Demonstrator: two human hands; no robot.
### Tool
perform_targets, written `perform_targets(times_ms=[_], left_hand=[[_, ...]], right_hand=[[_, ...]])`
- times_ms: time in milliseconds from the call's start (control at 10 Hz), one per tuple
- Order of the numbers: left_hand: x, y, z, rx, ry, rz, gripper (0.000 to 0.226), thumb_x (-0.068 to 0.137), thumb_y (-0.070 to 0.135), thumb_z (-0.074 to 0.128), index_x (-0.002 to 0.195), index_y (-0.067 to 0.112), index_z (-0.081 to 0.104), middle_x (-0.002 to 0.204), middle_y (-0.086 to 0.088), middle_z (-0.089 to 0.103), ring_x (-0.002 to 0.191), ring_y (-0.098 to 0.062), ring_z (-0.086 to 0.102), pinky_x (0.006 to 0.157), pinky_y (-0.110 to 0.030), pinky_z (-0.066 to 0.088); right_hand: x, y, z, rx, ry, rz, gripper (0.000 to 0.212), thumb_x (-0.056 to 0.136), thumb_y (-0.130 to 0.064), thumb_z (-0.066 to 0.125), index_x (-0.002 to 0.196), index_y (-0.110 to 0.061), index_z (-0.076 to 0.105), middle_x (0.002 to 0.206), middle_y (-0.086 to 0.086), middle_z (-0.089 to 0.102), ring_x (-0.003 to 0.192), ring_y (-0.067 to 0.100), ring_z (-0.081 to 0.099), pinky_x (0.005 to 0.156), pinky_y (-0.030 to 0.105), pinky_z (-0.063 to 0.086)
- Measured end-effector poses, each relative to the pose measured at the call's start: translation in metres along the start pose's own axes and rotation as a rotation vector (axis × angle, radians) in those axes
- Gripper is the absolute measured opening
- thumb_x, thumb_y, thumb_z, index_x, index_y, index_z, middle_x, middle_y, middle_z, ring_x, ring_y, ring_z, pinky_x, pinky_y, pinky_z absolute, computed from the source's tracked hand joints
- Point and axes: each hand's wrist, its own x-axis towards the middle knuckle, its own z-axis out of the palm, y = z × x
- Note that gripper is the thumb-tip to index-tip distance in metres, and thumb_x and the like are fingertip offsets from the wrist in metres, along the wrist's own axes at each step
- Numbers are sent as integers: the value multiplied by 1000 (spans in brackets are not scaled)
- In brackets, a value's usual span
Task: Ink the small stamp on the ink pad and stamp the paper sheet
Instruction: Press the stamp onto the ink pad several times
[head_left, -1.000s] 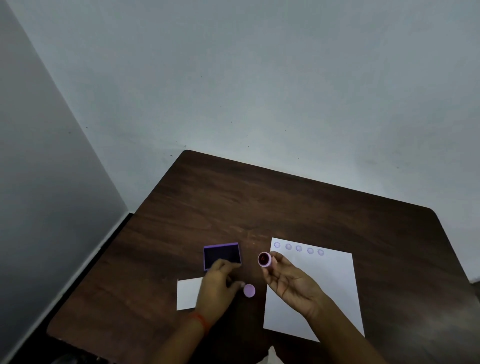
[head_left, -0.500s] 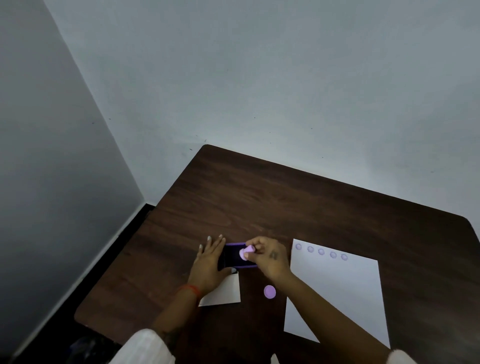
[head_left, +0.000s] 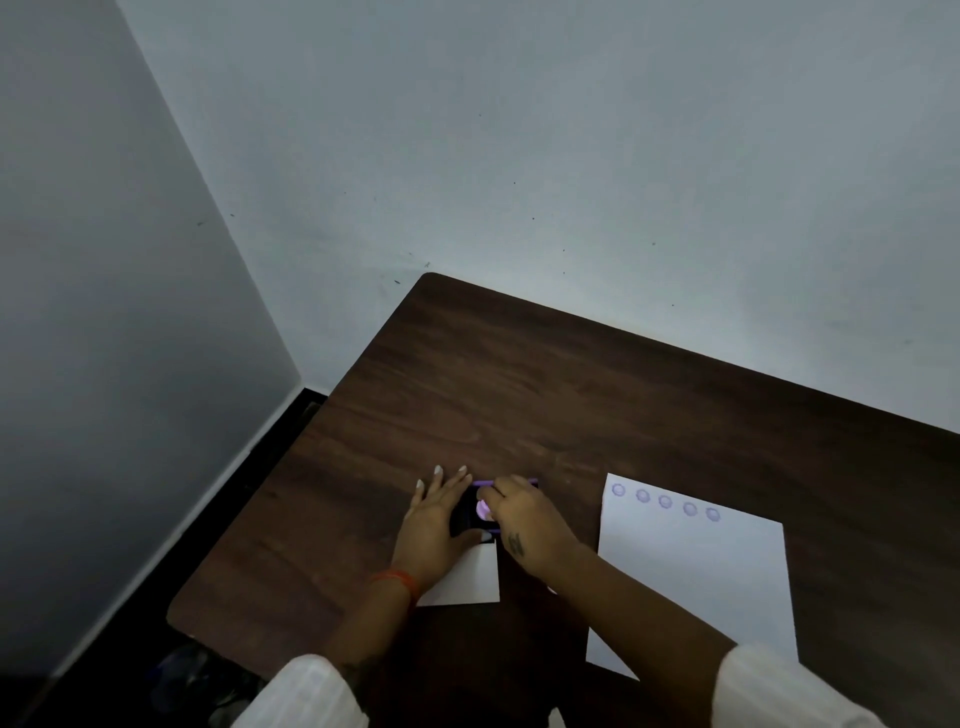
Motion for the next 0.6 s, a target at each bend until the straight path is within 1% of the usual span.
perform_targets(times_ms=[100,200,300,400,500,600], left_hand=[[0,-1,1,-18,8,-3,74,80,34,66,141,18,28,154,2,23,145,-19,4,118,-35,-4],[1,-2,2,-18,16,1,73,80,34,66,141,19,29,154,2,23,145,-19,4,118,-35,-3],[1,-3,3,-13,18,-4,74,80,34,67,141,19,29,154,2,24,145,-19,4,118,-34,-4],[1,-2,2,-3,20,-4,74,80,34,67,141,19,29,154,2,24,145,-20,5,118,-35,-3],[1,-1,1,-13,6,-10,74,79,33,68,141,19,29,154,1,24,145,-20,5,118,-36,-2],[1,0,0,-30,11,-24,75,78,32,69,141,20,30,154,2,24,145,-20,5,118,-35,-2]], right_hand=[[5,-1,5,-86,-18,21,31,96,-11,38,123,-3,48,127,18,54,118,29,48,98,38,43],[8,-5,2,-63,-18,45,27,94,-8,40,118,-2,52,122,18,56,113,29,50,94,38,45],[8,-8,3,-29,6,88,27,89,-2,47,115,-1,54,120,18,57,110,29,52,93,38,46],[7,-7,5,-36,23,63,29,89,-3,47,118,0,52,122,19,56,112,31,51,93,38,45],[8,-4,-4,73,9,86,24,88,-3,48,109,1,58,113,21,60,105,33,56,90,38,46],[12,-2,-17,220,59,189,27,84,-15,43,83,0,65,88,24,63,77,30,55,66,27,37]])
